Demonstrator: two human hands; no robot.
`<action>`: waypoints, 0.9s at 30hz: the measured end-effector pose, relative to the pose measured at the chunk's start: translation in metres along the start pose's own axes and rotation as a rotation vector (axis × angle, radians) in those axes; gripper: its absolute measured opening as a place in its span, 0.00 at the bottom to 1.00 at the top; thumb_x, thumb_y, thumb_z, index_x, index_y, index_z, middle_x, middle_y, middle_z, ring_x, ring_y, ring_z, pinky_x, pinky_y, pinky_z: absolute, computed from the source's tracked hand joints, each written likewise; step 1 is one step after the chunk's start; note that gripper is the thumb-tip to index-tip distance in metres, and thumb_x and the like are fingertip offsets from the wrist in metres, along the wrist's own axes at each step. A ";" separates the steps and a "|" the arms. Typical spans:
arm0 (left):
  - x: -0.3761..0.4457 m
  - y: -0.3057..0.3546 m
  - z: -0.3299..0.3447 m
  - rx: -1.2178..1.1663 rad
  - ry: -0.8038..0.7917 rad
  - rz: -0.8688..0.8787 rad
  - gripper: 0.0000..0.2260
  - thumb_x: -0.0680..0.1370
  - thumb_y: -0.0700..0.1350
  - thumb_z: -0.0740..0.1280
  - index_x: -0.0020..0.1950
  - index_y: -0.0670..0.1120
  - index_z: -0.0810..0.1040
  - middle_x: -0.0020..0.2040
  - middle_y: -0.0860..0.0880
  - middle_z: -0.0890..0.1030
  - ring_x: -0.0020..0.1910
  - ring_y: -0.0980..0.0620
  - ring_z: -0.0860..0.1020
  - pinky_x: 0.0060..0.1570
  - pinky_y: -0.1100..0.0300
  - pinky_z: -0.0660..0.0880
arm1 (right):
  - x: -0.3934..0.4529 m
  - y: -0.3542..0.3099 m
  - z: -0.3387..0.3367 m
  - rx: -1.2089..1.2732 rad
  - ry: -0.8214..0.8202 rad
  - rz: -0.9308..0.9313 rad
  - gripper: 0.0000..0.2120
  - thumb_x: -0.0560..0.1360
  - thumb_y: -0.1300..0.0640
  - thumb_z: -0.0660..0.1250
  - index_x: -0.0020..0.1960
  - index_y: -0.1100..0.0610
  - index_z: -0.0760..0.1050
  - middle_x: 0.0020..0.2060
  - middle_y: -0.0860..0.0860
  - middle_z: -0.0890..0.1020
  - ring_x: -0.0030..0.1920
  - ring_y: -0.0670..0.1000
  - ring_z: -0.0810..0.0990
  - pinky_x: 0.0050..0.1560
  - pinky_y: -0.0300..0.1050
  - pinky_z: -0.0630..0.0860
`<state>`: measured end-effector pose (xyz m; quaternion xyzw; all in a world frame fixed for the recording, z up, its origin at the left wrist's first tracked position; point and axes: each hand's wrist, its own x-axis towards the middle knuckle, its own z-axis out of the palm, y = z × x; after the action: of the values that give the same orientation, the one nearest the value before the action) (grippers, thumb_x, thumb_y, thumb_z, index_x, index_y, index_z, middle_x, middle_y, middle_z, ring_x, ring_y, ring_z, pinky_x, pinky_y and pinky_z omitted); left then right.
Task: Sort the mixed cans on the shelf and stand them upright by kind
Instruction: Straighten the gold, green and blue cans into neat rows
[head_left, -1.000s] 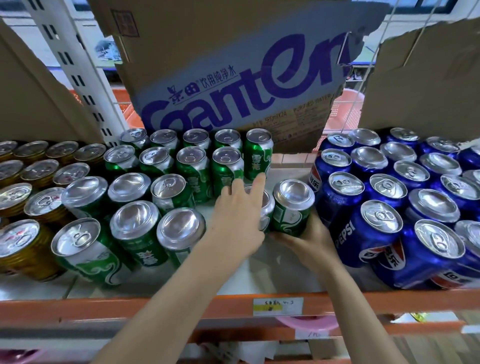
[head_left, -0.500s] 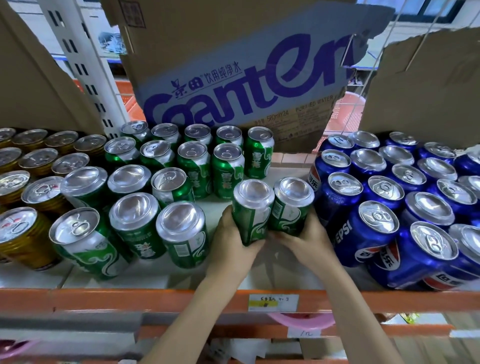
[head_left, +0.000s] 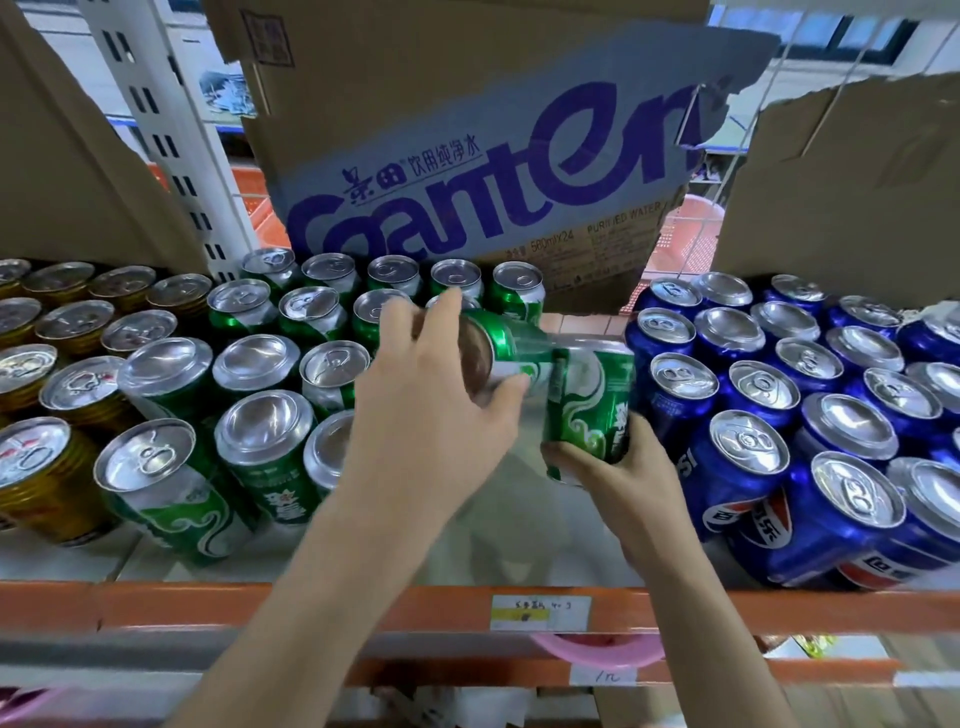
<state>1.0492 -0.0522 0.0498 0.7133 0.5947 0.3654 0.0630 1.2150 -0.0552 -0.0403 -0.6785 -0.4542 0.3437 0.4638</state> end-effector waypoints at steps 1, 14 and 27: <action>0.008 -0.001 -0.005 0.029 -0.010 0.031 0.33 0.71 0.56 0.70 0.72 0.50 0.63 0.54 0.53 0.63 0.49 0.57 0.65 0.45 0.71 0.57 | -0.001 -0.001 0.000 -0.032 0.004 -0.007 0.23 0.61 0.51 0.77 0.52 0.50 0.72 0.43 0.47 0.81 0.44 0.48 0.80 0.45 0.48 0.78; 0.063 -0.031 -0.002 0.365 -0.689 0.198 0.27 0.71 0.52 0.72 0.66 0.45 0.70 0.57 0.47 0.73 0.56 0.46 0.73 0.56 0.50 0.73 | 0.010 -0.044 0.006 -0.457 -0.103 -0.297 0.35 0.65 0.61 0.75 0.69 0.53 0.65 0.61 0.53 0.67 0.60 0.57 0.69 0.62 0.52 0.69; 0.060 -0.046 0.015 0.329 -0.549 0.172 0.23 0.68 0.59 0.71 0.57 0.47 0.75 0.43 0.51 0.71 0.46 0.49 0.71 0.41 0.57 0.66 | 0.043 -0.083 -0.008 -0.746 -0.651 -0.513 0.22 0.70 0.59 0.71 0.62 0.48 0.70 0.62 0.44 0.71 0.62 0.45 0.68 0.57 0.35 0.65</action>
<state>1.0229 0.0198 0.0412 0.8334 0.5441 0.0627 0.0740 1.2125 -0.0044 0.0381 -0.5231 -0.8157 0.2275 0.0966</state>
